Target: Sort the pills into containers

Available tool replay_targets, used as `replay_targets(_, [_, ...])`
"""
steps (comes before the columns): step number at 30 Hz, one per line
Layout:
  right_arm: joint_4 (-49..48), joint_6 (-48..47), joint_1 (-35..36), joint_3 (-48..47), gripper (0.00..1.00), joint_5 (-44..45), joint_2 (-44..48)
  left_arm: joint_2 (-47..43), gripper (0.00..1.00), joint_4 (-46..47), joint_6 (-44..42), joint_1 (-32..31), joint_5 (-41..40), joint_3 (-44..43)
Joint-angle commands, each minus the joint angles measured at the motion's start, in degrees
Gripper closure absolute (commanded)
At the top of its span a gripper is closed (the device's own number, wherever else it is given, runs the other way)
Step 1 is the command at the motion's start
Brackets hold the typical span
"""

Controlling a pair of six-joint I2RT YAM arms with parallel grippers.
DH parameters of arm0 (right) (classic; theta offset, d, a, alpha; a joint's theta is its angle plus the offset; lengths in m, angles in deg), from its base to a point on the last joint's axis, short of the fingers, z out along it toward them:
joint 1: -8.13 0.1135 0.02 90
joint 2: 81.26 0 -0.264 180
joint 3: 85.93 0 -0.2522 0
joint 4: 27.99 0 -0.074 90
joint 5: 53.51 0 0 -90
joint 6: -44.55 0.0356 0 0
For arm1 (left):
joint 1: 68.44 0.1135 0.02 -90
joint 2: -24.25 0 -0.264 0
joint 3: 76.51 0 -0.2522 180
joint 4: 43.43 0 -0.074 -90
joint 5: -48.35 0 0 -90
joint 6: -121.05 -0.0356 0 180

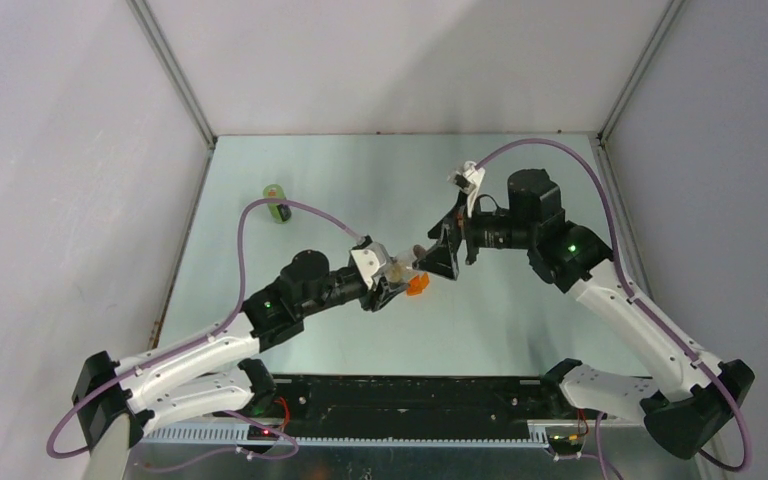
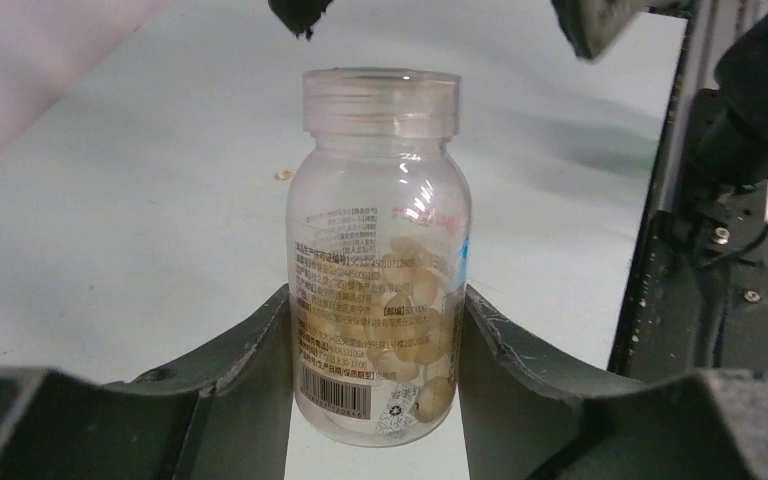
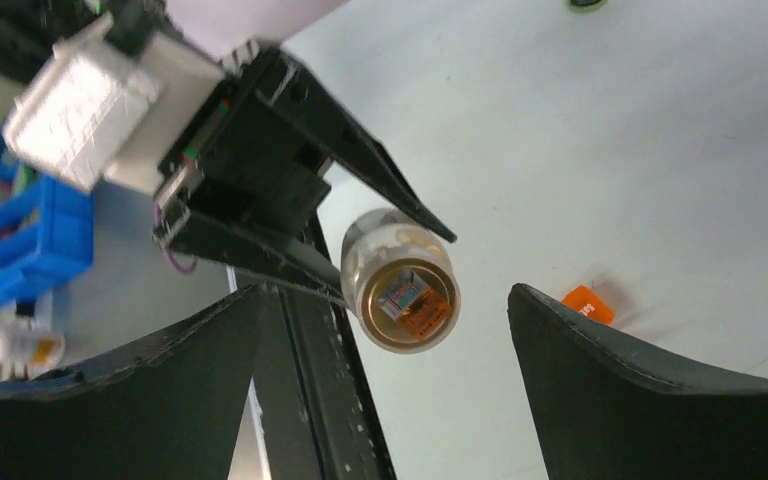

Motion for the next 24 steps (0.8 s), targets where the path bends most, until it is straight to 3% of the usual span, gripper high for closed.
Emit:
replay_targets(1, [6.0,-15.3,-1.0,-0.9,0.06,-10.6,0.5,-0.2,1.0,-0.9,0.4,-0.1,6.2,-3.8])
replay_targets(7, [4.0,-15.3,-1.6,-1.2,0.15,-11.0,-0.3,-0.3,1.0,-2.7,0.1,0.0,10.5,-5.1])
replay_targets(14, [-1.1,-7.0,-2.4,-1.3,0.29,-2.3,-4.0,-0.6,1.0,-3.2,-0.1,-0.1,12.9,-5.8])
replay_targets(19, [-4.7,-0.5,-3.9,-1.2,0.3,5.4,-7.4,-1.6,1.0,-3.3,0.0,0.0,12.8,-5.9])
replay_targets(24, [-6.7,4.2,-6.9,-1.4,0.24,5.2,-7.8,-2.2,1.0,-3.7,-0.4,0.0,11.2,-5.5])
